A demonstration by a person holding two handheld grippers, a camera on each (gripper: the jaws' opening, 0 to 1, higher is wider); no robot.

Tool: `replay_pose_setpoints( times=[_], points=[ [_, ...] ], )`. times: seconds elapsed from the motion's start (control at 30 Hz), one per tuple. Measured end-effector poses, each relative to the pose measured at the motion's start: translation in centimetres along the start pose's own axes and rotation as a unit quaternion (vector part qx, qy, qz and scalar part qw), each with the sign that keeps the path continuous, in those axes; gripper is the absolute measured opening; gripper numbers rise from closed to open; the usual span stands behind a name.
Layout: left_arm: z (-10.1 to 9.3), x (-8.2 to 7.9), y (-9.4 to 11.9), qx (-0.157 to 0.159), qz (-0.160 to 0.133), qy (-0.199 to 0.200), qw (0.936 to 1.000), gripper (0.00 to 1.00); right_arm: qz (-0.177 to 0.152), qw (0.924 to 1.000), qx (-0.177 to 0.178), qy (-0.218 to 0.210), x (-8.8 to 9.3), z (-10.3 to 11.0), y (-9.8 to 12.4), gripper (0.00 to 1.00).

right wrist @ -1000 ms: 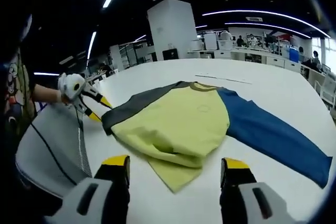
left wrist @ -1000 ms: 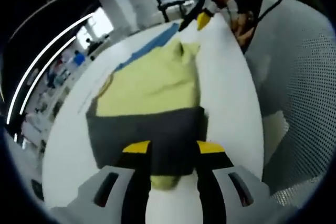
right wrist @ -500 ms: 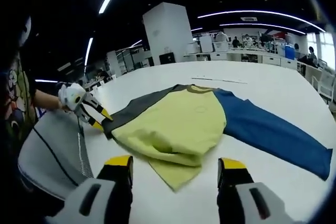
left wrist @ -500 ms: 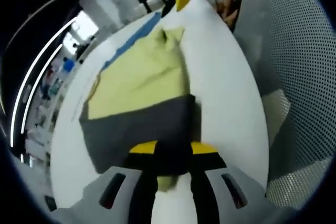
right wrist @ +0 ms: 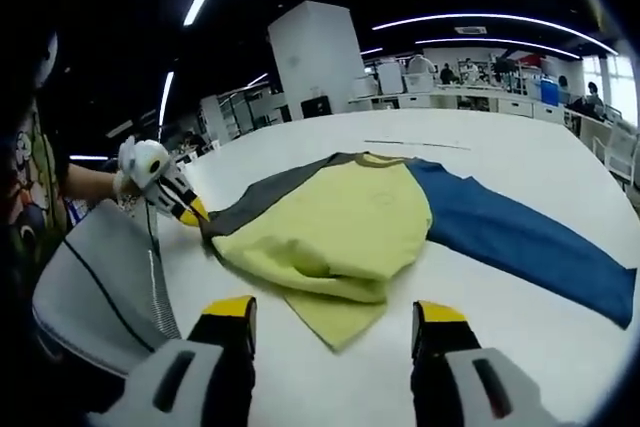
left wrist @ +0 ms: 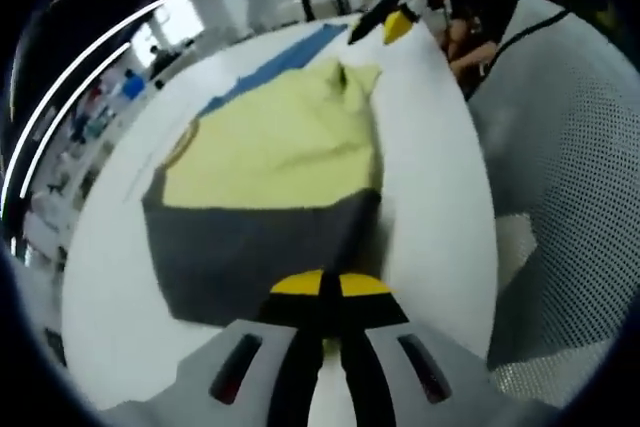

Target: Fold the garment on the visible template until the final outline fits inside the template.

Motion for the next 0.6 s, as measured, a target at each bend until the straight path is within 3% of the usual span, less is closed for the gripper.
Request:
replay_pose_setpoints(
  times=[0.07,0.37,0.6],
  points=[
    [0.7,-0.4,0.3,0.014,0.007,0.020,0.9997,0.00,-0.002,1.0000,0.000,-0.003,0.0,0.0,0.1,0.62],
    [4.2,-3.3,1.6,0.089,-0.010,0.083,0.9925,0.00,-0.003,0.9999,-0.005,-0.009,0.2,0.1,0.3,0.61],
    [6.9,-4.0,0.3,0.131,0.006,0.115,0.9846,0.00,-0.001,0.9999,-0.005,-0.013,0.8,0.2,0.5,0.61]
  ],
)
Point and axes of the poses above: the point that each gripper's makers call its tool centre point, and the gripper's own axes: y roughly backward along the fingers, z roughly to its left, x roughly out of its underside, the point moved 8 cm from there along y, roughly backward along the fingers, and after that the axes turned 8 degrees about z, right-handed, at the moved point
